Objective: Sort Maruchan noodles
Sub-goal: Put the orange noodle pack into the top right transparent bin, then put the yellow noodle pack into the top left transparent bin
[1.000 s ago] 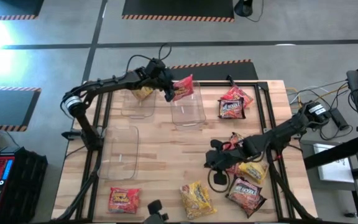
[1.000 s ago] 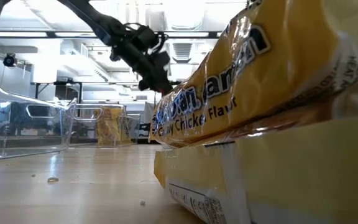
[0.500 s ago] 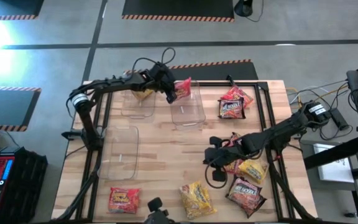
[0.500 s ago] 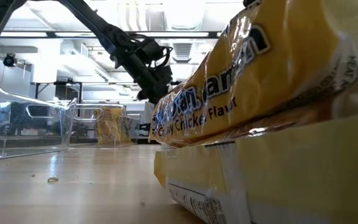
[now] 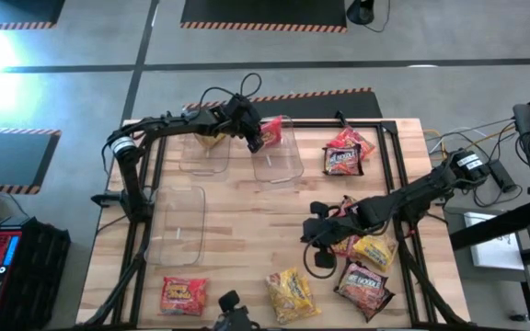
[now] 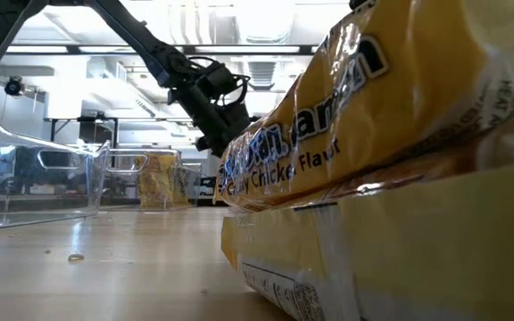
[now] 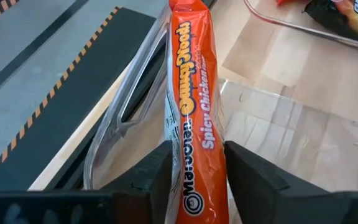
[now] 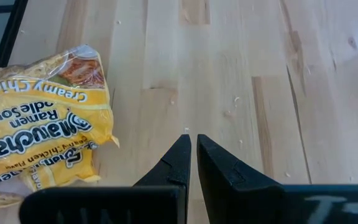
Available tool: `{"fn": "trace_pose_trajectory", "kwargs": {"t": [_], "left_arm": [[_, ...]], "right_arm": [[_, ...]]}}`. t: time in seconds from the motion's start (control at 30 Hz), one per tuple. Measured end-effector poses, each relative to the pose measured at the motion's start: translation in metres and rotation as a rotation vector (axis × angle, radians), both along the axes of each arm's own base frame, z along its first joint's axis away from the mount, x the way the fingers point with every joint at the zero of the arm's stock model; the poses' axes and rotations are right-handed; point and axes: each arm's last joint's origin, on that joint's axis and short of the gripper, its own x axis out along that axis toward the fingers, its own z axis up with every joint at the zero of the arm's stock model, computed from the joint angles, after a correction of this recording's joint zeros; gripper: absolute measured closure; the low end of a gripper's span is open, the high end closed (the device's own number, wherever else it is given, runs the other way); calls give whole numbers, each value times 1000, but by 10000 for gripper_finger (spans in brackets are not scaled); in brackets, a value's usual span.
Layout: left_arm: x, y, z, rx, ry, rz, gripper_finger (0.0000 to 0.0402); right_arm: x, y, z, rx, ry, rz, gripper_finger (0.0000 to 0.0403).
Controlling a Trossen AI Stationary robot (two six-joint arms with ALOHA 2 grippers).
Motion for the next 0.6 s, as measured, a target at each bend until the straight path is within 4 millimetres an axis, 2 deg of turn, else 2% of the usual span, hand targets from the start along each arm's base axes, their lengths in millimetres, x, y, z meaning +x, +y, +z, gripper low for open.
{"fn": "trace_pose_trajectory", "kwargs": {"t": [0.23, 0.47, 0.6], "left_arm": [[3, 2, 8, 12, -16, 1, 235], [12, 8, 40, 40, -66, 3, 228], [21, -2, 59, 16, -73, -39, 228]], "right_arm": [[0, 0, 0, 3, 2, -4, 385], [0, 0, 0, 13, 6, -16, 385], [-4, -2, -3, 33, 59, -61, 385]]}}
